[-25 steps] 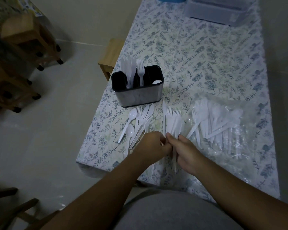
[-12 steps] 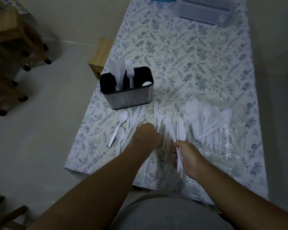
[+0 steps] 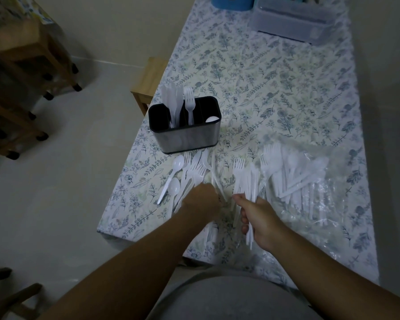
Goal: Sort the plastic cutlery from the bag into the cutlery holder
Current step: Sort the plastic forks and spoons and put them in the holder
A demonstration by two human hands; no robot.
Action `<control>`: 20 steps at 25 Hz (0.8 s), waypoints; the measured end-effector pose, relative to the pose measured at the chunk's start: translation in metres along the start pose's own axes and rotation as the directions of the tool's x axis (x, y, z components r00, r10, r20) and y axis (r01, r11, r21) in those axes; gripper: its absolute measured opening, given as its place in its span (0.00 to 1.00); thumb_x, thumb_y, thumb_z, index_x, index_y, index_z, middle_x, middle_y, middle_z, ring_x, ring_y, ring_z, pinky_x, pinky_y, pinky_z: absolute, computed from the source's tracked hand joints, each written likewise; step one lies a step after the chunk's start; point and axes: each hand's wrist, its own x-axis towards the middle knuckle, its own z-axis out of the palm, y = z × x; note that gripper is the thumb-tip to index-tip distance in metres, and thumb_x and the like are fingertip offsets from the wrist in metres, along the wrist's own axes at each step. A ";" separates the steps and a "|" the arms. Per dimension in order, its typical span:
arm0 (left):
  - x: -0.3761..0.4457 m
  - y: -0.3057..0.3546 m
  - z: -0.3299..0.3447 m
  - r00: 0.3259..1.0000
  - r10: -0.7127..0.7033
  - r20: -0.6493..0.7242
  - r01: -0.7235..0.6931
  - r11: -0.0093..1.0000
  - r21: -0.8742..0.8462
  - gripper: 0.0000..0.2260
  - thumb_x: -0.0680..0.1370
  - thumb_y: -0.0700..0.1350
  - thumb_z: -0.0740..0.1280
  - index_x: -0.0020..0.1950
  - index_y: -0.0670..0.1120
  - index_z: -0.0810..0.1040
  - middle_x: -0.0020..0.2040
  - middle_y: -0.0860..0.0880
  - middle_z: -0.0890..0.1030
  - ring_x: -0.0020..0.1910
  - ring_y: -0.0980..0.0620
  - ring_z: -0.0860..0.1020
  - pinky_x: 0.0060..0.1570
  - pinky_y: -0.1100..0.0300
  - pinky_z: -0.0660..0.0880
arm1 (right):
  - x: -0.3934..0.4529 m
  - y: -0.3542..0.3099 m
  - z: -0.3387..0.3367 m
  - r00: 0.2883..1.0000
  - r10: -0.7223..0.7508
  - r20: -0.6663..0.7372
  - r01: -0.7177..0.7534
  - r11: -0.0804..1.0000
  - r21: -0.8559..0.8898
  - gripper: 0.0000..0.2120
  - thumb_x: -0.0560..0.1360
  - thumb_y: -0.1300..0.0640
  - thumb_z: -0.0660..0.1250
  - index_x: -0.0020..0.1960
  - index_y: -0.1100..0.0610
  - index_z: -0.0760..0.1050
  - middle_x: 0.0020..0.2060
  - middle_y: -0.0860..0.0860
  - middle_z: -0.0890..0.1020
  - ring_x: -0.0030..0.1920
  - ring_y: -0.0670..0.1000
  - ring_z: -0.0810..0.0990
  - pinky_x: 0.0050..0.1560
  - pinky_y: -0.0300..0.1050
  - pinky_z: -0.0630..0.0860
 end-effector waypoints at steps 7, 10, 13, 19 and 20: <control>-0.060 -0.018 0.012 0.965 0.257 0.048 -0.228 0.918 -0.324 0.13 0.85 0.48 0.54 0.44 0.47 0.72 0.40 0.46 0.78 0.37 0.50 0.76 0.42 0.50 0.77 | -0.005 0.007 0.017 0.996 -0.008 0.091 0.009 1.000 -0.009 0.11 0.76 0.49 0.74 0.48 0.58 0.80 0.34 0.52 0.75 0.28 0.49 0.67 0.26 0.40 0.66; -0.061 -0.021 0.006 0.949 0.309 0.071 -0.268 0.901 -0.341 0.12 0.84 0.51 0.55 0.48 0.49 0.74 0.41 0.48 0.80 0.39 0.50 0.78 0.40 0.55 0.74 | -0.005 0.011 0.023 0.986 0.037 0.160 -0.029 0.998 -0.055 0.14 0.76 0.49 0.73 0.50 0.60 0.84 0.34 0.55 0.79 0.30 0.52 0.73 0.29 0.42 0.70; -0.051 -0.034 -0.002 0.968 0.136 -0.212 -0.165 0.978 -0.128 0.12 0.82 0.53 0.58 0.54 0.47 0.76 0.49 0.49 0.77 0.47 0.50 0.77 0.46 0.56 0.76 | -0.004 0.007 0.025 0.986 0.082 0.143 -0.072 0.995 -0.070 0.11 0.77 0.52 0.69 0.45 0.61 0.82 0.35 0.57 0.81 0.33 0.54 0.77 0.35 0.46 0.73; -0.035 -0.032 0.021 0.977 0.186 -0.105 -0.155 0.955 0.251 0.33 0.81 0.57 0.56 0.80 0.41 0.50 0.80 0.38 0.51 0.78 0.37 0.53 0.74 0.41 0.60 | -0.003 0.011 0.021 0.982 0.138 0.132 -0.136 0.990 -0.026 0.13 0.75 0.52 0.66 0.33 0.54 0.70 0.30 0.50 0.71 0.28 0.50 0.66 0.32 0.45 0.64; -0.038 -0.024 0.024 0.970 0.237 -0.059 -0.214 0.941 0.264 0.34 0.80 0.58 0.58 0.80 0.42 0.50 0.80 0.38 0.50 0.78 0.37 0.53 0.74 0.40 0.61 | -0.005 0.010 0.021 0.983 0.131 0.129 -0.126 0.991 -0.043 0.13 0.75 0.51 0.67 0.34 0.54 0.71 0.29 0.50 0.72 0.28 0.50 0.67 0.31 0.45 0.65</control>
